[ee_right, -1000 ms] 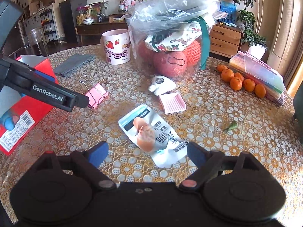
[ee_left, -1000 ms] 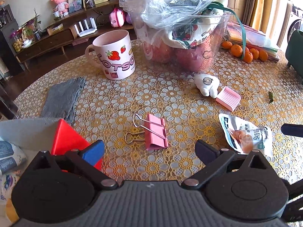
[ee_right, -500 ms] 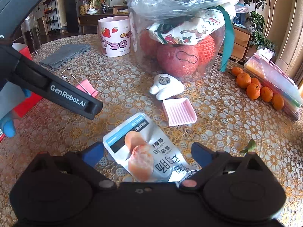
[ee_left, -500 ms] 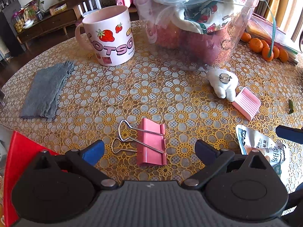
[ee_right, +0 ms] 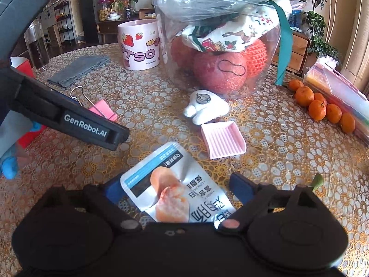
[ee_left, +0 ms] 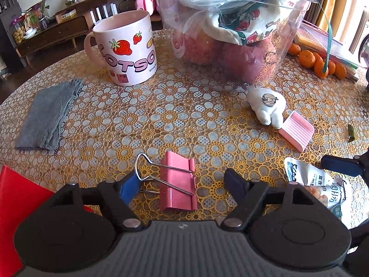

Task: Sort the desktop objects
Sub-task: 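Grasp the white peach snack packet with the right tool while the left tool grasps the pink binder clip, then carry the snack packet and pink binder clip over the red shoebox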

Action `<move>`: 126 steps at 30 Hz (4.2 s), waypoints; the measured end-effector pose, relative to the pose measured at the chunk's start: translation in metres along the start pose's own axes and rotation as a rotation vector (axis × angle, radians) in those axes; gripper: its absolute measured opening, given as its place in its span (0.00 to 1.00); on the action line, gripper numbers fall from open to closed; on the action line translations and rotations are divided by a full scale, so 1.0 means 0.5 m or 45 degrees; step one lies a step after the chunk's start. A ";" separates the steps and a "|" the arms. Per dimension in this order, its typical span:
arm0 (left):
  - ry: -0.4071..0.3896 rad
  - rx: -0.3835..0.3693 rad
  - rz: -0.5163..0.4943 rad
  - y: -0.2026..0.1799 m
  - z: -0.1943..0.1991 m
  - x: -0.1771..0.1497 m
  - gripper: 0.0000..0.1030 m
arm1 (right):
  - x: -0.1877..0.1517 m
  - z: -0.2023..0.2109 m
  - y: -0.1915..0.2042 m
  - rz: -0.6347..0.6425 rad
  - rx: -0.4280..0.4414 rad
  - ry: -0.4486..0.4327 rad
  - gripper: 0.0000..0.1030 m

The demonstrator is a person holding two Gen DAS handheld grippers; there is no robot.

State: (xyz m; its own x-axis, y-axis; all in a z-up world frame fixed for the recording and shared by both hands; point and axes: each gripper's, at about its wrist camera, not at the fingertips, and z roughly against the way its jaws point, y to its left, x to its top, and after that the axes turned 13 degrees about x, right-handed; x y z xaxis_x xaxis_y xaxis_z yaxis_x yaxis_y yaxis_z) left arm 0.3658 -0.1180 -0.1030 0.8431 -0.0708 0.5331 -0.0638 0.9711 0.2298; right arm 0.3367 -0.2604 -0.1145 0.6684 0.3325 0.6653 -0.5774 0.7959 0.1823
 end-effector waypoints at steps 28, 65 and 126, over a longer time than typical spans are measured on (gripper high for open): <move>0.040 -0.108 -0.072 -0.002 0.103 -0.084 0.30 | -0.048 0.105 0.068 -0.023 -0.026 0.050 0.52; -0.128 -0.204 -0.139 0.238 0.404 -0.171 0.30 | 0.058 0.312 0.323 0.058 -0.020 -0.031 0.52; 0.103 0.060 -0.042 0.659 0.110 -0.223 0.30 | 0.244 -0.138 0.637 0.269 0.096 0.206 0.54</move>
State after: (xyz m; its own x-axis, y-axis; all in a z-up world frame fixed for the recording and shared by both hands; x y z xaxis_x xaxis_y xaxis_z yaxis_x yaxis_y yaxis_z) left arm 0.2216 0.1974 -0.0417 0.8854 -0.0819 0.4575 -0.0589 0.9567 0.2851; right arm 0.2665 0.0687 -0.0252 0.5923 0.5685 0.5710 -0.7412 0.6623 0.1094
